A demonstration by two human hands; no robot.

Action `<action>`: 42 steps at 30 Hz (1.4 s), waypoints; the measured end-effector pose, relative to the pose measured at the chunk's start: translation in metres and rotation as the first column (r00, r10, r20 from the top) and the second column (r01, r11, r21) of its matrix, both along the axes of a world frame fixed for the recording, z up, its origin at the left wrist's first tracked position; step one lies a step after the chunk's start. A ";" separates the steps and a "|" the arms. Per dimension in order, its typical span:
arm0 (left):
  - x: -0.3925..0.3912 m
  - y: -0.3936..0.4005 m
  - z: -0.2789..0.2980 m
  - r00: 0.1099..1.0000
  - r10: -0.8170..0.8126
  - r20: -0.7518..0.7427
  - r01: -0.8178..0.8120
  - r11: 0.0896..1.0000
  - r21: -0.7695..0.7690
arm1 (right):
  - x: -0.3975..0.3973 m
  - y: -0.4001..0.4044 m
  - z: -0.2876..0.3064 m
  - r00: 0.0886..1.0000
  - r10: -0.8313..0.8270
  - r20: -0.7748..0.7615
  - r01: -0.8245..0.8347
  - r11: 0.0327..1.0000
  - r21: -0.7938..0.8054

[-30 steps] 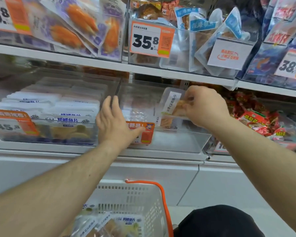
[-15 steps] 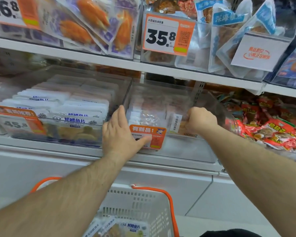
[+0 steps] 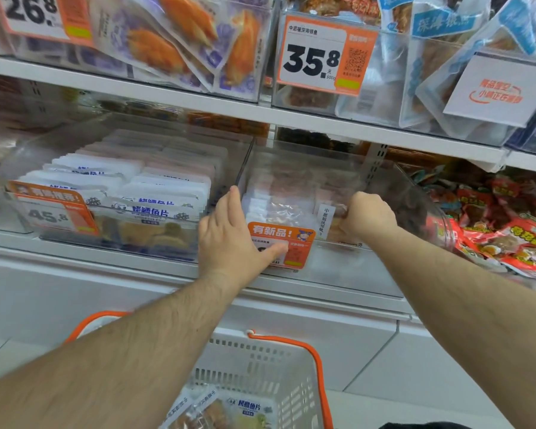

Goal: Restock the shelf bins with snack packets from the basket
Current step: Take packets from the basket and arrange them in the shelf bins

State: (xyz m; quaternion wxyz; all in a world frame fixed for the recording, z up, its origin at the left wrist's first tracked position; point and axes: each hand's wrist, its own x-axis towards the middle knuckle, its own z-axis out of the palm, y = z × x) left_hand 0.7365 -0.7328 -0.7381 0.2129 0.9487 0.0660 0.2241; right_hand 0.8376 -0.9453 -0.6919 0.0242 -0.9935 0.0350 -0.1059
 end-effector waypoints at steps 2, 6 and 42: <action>-0.001 0.000 0.001 1.000 0.000 -0.006 0.000 1.000 -0.004 | 0.000 -0.001 -0.001 1.000 0.008 0.014 -0.008 1.000 0.016; -0.002 0.000 0.003 1.000 -0.003 -0.024 0.003 1.000 -0.014 | -0.003 -0.003 0.000 0.999 0.041 0.035 -0.042 0.999 0.021; -0.115 0.167 -0.057 0.452 -0.315 -0.834 0.481 0.874 -0.070 | -0.158 0.205 -0.200 0.673 0.523 -0.523 -0.440 0.852 0.285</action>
